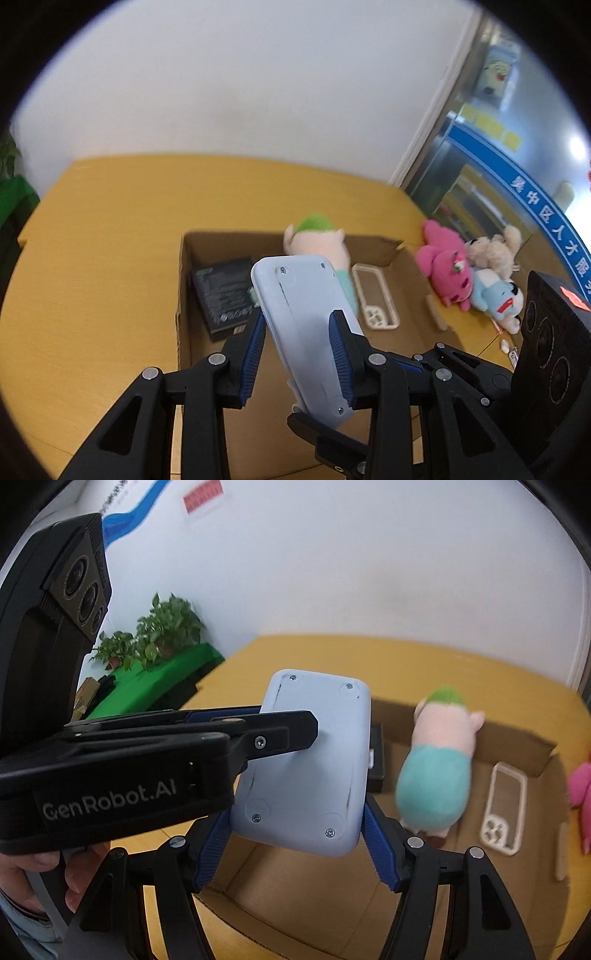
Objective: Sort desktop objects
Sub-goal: 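Lift the white phone with the left tool and carry it over the box, then lower the white phone into the box and open the left tool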
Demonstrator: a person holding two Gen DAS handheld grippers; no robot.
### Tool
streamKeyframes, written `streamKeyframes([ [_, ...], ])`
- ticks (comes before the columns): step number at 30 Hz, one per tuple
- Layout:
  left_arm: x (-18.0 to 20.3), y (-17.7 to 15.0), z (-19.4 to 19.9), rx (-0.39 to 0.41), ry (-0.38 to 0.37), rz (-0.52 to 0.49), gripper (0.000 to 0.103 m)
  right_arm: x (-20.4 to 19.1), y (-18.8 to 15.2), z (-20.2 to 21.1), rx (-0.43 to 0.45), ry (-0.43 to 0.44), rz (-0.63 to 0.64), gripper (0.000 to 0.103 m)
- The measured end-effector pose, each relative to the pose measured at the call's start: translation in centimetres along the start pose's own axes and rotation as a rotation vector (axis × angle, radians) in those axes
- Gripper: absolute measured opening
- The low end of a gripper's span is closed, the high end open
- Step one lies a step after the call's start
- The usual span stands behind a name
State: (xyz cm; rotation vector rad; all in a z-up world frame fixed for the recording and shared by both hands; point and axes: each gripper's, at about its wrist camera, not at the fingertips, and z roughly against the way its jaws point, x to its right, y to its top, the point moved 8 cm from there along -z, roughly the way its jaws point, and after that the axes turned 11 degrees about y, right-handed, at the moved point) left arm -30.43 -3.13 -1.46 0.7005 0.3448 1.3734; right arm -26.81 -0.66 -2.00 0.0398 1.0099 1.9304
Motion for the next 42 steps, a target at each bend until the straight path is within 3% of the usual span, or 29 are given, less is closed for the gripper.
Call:
streamKeyframes([
  [6,-1.3,-3.7,-6.1,-0.187,0.034,-0.024,0.035,2.7,-4.3,-5.6,-0.144,0.050,-0.132,0.066],
  [11,-2.0,-6.5,-8.9,-0.285,0.081,-0.046,0.035,4.0,-6.8,-9.2,-0.245,0.059,-0.212,0.066],
  [16,-3.3,-7.9,-9.9,-0.351,0.117,-0.067,0.035,4.6,-8.9,-10.9,-0.308,0.086,-0.254,0.066],
  [29,-3.6,-8.6,-10.4,-0.432,0.207,-0.155,0.036,4.5,-11.1,-12.1,-0.362,0.169,-0.396,0.066],
  [34,-4.3,-8.5,-9.8,-0.423,0.242,-0.131,0.035,4.8,-10.8,-11.9,-0.349,0.107,-0.358,0.073],
  [36,-4.9,-8.2,-8.9,-0.405,0.252,-0.101,0.035,4.6,-10.5,-11.1,-0.326,0.113,-0.353,0.082],
  [39,-5.2,-7.1,-6.1,-0.305,0.254,-0.077,0.035,4.3,-9.4,-7.7,-0.227,0.094,-0.308,0.090],
  [42,-4.5,-6.1,-1.3,-0.126,0.248,-0.057,0.041,4.8,-8.9,-2.1,-0.107,0.027,-0.232,0.102],
])
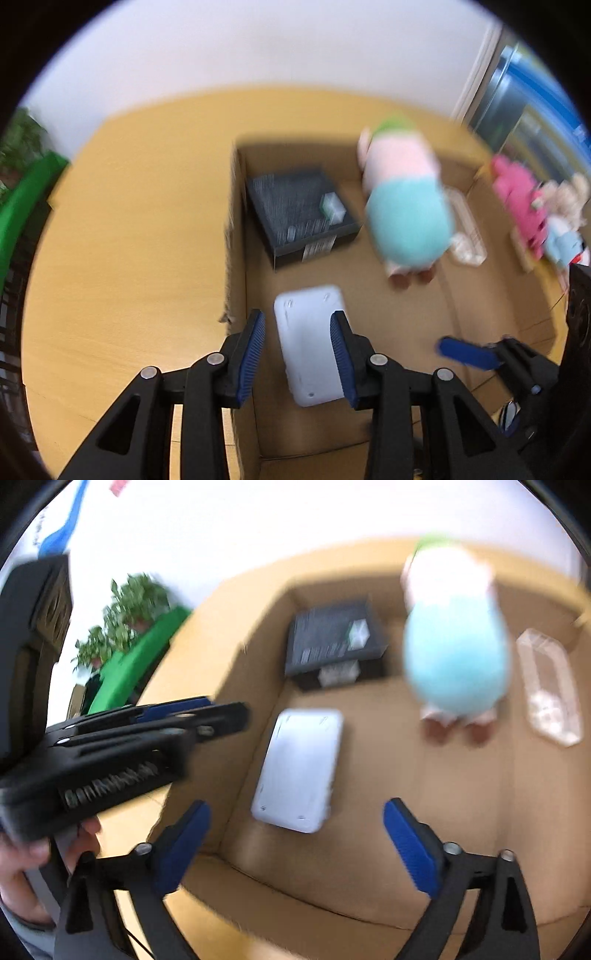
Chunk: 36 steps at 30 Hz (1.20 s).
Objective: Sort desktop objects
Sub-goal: 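Lower the white phone into the box and open the left tool, then move the right tool down to the black sunglasses on the table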
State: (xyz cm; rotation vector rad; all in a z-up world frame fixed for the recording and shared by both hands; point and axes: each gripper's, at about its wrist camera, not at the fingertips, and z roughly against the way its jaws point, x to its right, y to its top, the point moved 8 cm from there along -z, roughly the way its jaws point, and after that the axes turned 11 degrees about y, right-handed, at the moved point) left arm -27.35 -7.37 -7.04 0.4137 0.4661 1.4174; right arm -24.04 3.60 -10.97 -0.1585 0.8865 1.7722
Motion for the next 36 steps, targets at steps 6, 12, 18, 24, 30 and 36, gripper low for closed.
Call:
streamKeyframes([
  [6,2.9,-1.1,10.9,0.396,-0.007,0.087,0.083,1.0,-1.1,9.9,0.221,-0.271,0.125,0.103],
  [12,7.2,-4.7,14.0,0.476,0.018,0.062,0.083,2.7,-4.4,14.4,0.251,-0.366,0.127,0.103],
  [18,9.5,-6.8,15.3,0.491,0.030,0.066,0.083,2.7,-5.6,16.5,0.271,-0.397,0.167,0.103],
  [24,11.9,-8.5,16.2,0.483,0.001,0.066,0.083,3.9,-7.1,18.3,0.288,-0.351,0.137,0.103],
  [30,15.3,-12.8,13.8,0.370,-0.115,0.036,0.083,10.8,-11.5,19.5,0.266,-0.322,-0.024,0.103],
  [36,20.6,-17.1,10.9,0.256,-0.236,-0.058,0.083,19.5,-16.5,21.3,0.253,-0.234,-0.291,0.103],
])
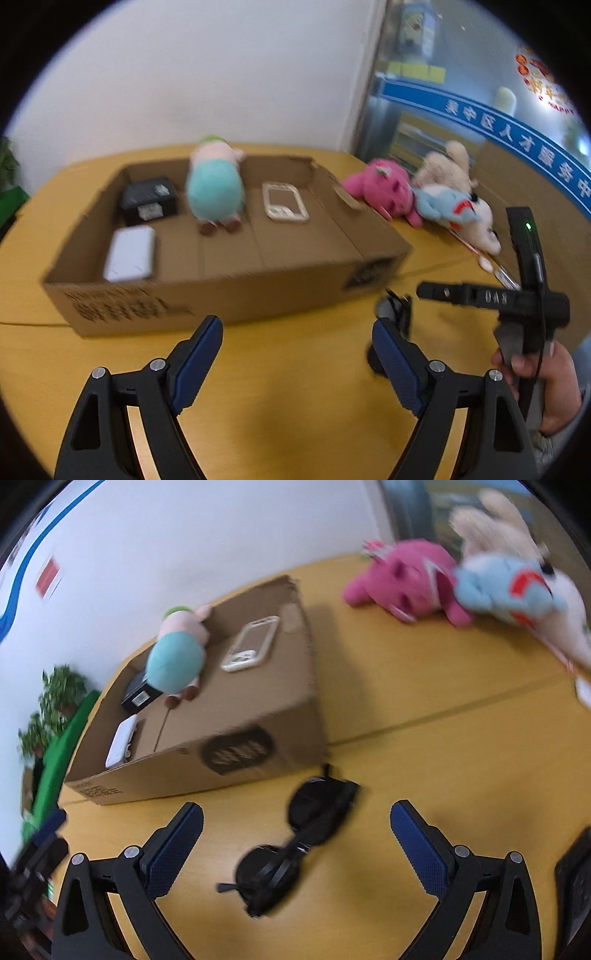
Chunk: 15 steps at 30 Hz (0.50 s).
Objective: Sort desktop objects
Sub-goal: 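Move the right tool down to the black sunglasses on the table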
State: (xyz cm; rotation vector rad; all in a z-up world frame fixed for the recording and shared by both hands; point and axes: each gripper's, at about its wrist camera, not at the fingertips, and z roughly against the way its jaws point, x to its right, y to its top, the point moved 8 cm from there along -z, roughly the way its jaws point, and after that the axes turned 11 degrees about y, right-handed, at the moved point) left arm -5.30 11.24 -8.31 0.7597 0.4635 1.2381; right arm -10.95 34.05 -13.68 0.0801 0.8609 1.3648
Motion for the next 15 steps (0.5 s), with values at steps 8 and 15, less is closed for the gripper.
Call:
streamKeyframes([
  [8,6.5,-2.2,-3.6,-0.115,-0.182,-0.086,0.083,0.4,-2.4,-2.4,-0.095,0.105,-0.034,0.097],
  [15,10.5,-3.1,-5.1,-0.134,-0.252,-0.181,0.082,-0.1,-4.0,-3.8,-0.138,0.084,-0.006,0.066],
])
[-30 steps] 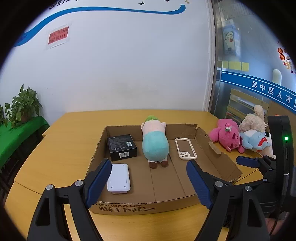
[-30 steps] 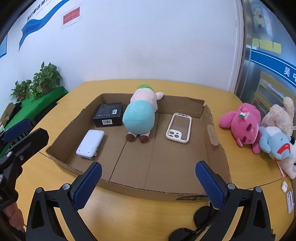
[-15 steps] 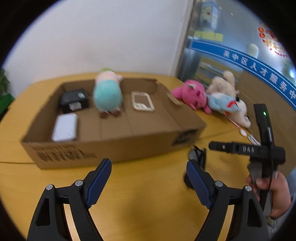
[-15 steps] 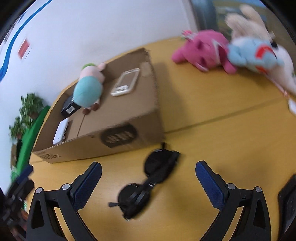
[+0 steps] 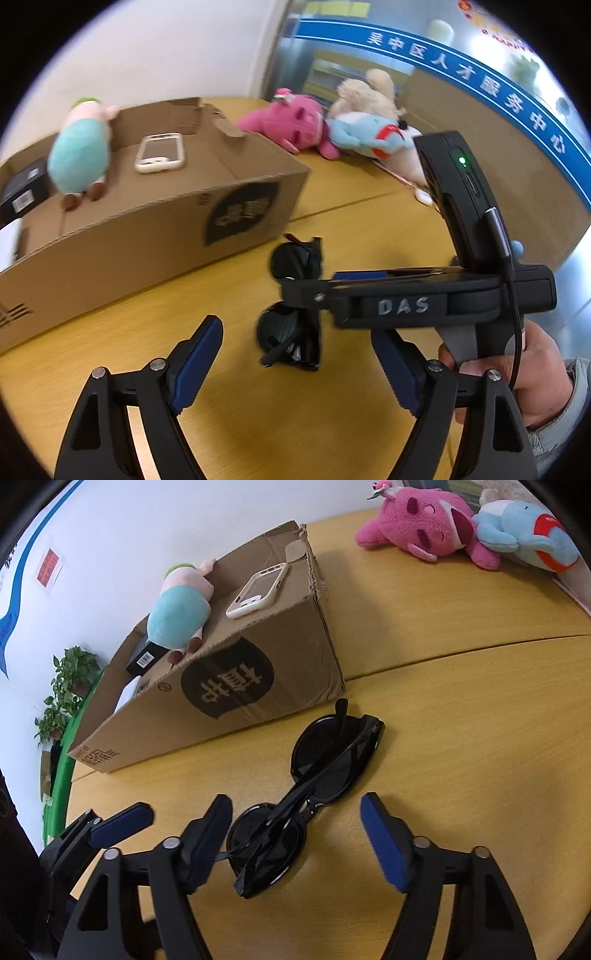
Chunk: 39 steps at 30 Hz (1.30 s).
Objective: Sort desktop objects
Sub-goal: 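Move the right tool down to the black sunglasses on the table, then close the right tool on the black sunglasses while the left tool also closes on them, then lift the sunglasses with both tools and carry them over the box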
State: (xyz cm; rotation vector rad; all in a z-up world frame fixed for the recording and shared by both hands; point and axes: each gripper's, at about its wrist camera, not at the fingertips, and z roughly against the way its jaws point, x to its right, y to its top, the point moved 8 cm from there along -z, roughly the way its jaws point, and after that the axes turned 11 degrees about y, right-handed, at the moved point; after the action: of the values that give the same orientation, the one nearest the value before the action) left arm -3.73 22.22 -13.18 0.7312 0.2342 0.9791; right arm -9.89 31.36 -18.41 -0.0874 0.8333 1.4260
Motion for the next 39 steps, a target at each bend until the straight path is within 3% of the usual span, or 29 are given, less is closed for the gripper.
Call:
streamKeyframes([
  [4,1.2,0.2,-0.9,-0.001,-0.016,-0.037,0.079,0.8,-0.4,0.1,0.002,0.056,-0.048,0.043],
  [6,1.6,0.2,-1.6,-0.017,-0.024,-0.047,0.075,1.2,-0.7,0.2,0.006,0.105,-0.086,0.038],
  [9,2.1,0.0,-2.7,-0.055,-0.049,-0.043,0.057,1.2,-1.0,0.1,0.001,0.155,-0.112,0.029],
  [11,2.2,-0.2,-3.4,-0.082,-0.059,-0.033,0.040,1.2,-1.1,0.0,-0.001,0.178,-0.124,0.026],
  [13,2.2,-0.5,-3.9,-0.098,-0.058,-0.024,0.035,1.2,-1.3,-0.1,-0.001,0.190,-0.137,0.023],
  [15,2.1,-0.8,-3.9,-0.104,-0.065,-0.020,0.019,1.4,-1.3,0.0,0.008,0.212,-0.156,0.022],
  [16,2.2,-1.0,-4.1,-0.118,-0.087,-0.013,0.009,1.4,-1.3,0.0,0.010,0.231,-0.168,0.016],
  [23,2.1,-1.2,-3.7,-0.134,-0.118,0.014,0.005,0.9,-1.3,0.0,0.012,0.258,-0.172,0.012],
  [32,0.7,-1.4,-2.8,-0.143,-0.162,0.125,0.006,-0.2,-1.6,0.1,0.027,0.262,-0.168,0.011],
  [35,0.2,-1.4,-3.0,-0.151,-0.167,0.185,0.016,-0.5,-2.0,-0.5,0.016,0.273,-0.185,0.011],
  [39,0.1,-1.9,-3.4,-0.163,-0.170,0.202,0.018,-0.8,-2.4,-0.7,0.011,0.278,-0.189,0.011],
])
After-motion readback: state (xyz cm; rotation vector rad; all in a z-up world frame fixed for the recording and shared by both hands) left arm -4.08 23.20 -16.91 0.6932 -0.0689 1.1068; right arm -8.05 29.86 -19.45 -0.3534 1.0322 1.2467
